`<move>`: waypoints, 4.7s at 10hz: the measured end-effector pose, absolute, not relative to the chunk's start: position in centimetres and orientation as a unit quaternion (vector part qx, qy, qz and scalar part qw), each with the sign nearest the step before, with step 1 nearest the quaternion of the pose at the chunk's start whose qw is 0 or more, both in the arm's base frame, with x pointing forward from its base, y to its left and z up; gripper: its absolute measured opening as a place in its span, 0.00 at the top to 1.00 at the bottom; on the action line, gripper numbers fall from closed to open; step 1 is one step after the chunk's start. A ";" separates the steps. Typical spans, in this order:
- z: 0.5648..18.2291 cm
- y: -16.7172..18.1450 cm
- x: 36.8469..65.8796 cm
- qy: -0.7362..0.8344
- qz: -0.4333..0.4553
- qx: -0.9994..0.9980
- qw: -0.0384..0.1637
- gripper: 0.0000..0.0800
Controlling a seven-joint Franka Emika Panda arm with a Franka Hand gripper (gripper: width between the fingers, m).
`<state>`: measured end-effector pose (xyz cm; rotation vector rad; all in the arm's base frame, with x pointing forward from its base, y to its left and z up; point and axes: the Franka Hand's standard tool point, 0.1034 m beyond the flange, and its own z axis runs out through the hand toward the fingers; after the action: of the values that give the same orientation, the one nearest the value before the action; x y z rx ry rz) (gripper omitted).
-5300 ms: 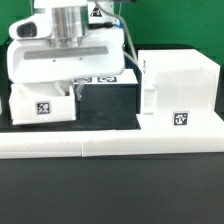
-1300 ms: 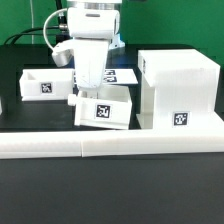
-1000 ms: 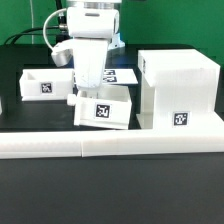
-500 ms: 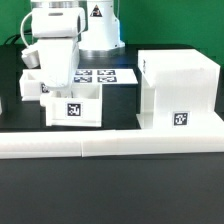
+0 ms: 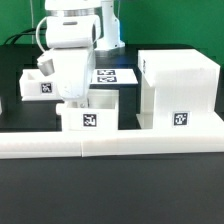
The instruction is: Assemble drawer
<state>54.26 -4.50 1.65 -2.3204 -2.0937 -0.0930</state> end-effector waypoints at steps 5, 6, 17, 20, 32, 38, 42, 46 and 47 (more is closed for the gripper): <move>1.2 -4.2 53.7 -0.680 -0.028 -0.733 0.012 0.95; 1.2 -3.5 53.8 -0.684 -0.029 -0.729 0.014 0.95; 0.9 -0.5 54.7 -0.679 -0.041 -0.733 0.012 0.95; 0.9 -0.4 54.6 -0.682 -0.040 -0.730 0.011 0.95; 0.9 -0.3 54.8 -0.700 -0.046 -0.712 -0.006 0.95; 0.9 -0.4 54.8 -0.701 -0.041 -0.712 -0.002 0.95; 0.9 -0.4 54.7 -0.701 -0.035 -0.713 0.003 0.95; 0.8 -0.2 54.6 -0.699 -0.037 -0.714 0.001 0.95; 0.8 0.1 54.6 -0.694 -0.037 -0.719 0.002 0.95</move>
Offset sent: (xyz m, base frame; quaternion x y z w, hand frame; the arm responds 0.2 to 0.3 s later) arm -0.0135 0.0008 0.0062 -0.0032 0.0143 -0.0702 0.9974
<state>54.62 0.06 0.84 -2.2580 -2.1768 -0.1167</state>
